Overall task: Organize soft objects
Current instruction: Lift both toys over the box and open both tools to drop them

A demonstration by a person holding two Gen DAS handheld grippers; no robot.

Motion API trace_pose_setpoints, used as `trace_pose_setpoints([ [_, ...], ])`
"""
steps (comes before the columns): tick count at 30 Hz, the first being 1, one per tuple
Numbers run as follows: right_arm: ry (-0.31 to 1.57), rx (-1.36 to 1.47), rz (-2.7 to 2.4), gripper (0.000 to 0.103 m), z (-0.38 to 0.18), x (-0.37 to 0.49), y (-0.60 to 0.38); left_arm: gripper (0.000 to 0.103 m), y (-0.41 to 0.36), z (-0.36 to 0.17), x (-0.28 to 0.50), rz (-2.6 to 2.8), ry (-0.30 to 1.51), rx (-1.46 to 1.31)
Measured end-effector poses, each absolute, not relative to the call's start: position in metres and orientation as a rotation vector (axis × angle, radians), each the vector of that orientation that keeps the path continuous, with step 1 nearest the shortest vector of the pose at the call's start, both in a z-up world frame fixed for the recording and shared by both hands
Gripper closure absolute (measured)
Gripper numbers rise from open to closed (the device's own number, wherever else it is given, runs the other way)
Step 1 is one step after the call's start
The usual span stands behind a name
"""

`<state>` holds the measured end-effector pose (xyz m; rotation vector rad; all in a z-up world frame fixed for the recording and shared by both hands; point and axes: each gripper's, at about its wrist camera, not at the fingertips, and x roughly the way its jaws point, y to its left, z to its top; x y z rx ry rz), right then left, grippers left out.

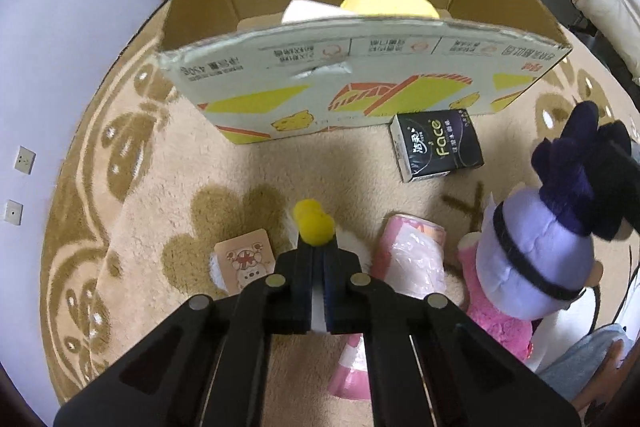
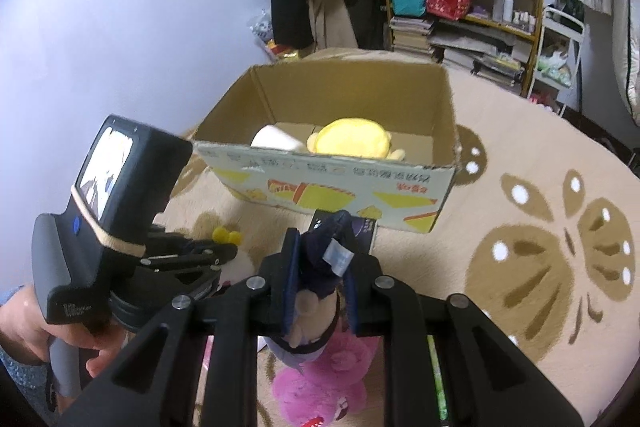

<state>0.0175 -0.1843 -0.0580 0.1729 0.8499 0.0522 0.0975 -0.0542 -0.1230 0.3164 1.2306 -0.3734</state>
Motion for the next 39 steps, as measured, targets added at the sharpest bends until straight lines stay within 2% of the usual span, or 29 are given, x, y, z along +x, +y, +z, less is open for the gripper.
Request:
trace_pose_setpoints([
  [8, 0.781, 0.213, 0.02, 0.083, -0.039, 0.008, -0.195, 0.1, -0.048, -0.072, 0.077, -0.34, 1.11, 0.266],
  [17, 0.685, 0.179, 0.016, 0.083, -0.01, -0.001, -0.192, 0.1, -0.029, -0.004, 0.082, -0.345, 0.844, 0.164],
  [30, 0.56, 0.18, -0.04, 0.083, 0.02, 0.007, -0.208, 0.1, -0.022, 0.045, 0.104, -0.337, 0.611, 0.062],
  [39, 0.524, 0.161, -0.061, 0.083, 0.025, 0.031, -0.217, 0.1, -0.025, 0.059, 0.123, -0.312, 0.515, 0.039],
])
